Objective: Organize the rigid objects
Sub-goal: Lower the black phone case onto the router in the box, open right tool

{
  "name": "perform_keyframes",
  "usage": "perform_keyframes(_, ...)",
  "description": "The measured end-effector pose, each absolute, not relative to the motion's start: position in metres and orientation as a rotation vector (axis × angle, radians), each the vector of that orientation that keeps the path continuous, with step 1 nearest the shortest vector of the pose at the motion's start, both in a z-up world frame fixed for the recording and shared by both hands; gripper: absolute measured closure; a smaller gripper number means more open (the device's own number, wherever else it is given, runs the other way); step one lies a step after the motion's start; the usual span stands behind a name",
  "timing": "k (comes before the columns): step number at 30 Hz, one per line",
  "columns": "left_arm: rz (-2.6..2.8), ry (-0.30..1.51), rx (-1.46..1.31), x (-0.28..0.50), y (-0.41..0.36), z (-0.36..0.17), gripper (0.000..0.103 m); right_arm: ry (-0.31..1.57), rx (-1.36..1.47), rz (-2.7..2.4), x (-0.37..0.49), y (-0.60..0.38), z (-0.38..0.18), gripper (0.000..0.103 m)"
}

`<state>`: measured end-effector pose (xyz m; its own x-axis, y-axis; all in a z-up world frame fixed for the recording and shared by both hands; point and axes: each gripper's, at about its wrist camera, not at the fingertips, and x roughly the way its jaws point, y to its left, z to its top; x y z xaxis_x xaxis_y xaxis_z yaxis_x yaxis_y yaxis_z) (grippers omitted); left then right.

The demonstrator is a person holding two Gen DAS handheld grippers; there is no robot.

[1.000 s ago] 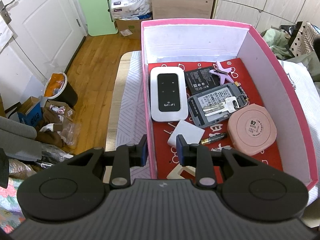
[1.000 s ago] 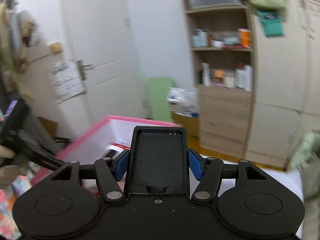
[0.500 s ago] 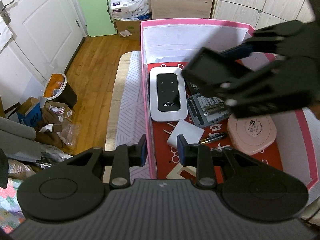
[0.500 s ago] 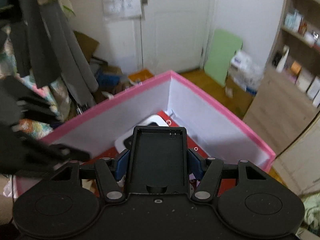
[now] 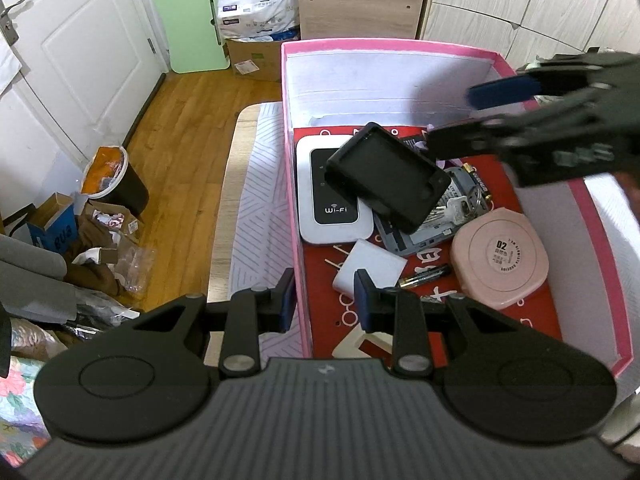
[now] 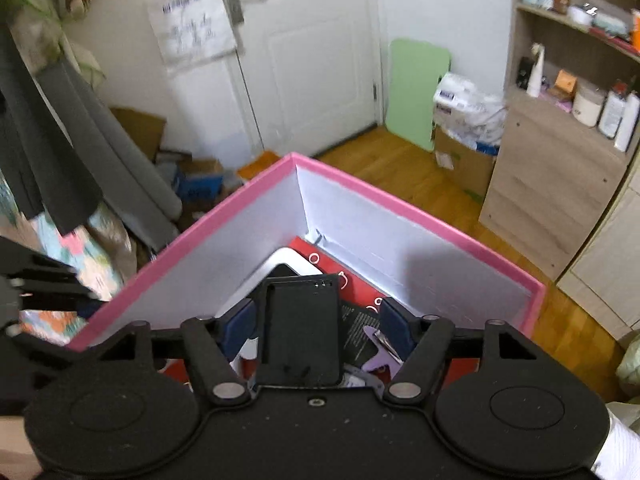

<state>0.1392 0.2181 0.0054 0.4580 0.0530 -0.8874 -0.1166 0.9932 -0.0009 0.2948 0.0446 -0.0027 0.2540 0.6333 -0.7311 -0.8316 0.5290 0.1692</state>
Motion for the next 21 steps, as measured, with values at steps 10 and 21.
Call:
perform_keyframes(10,0.101,1.093,-0.086,0.14,0.222,0.003,0.073,0.752,-0.189,1.006,0.25,0.003,0.01,0.028)
perform_keyframes(21,0.084,1.101,-0.133,0.121,0.221,0.006,0.062,0.712,-0.112,0.959,0.228,-0.027,0.014,0.028)
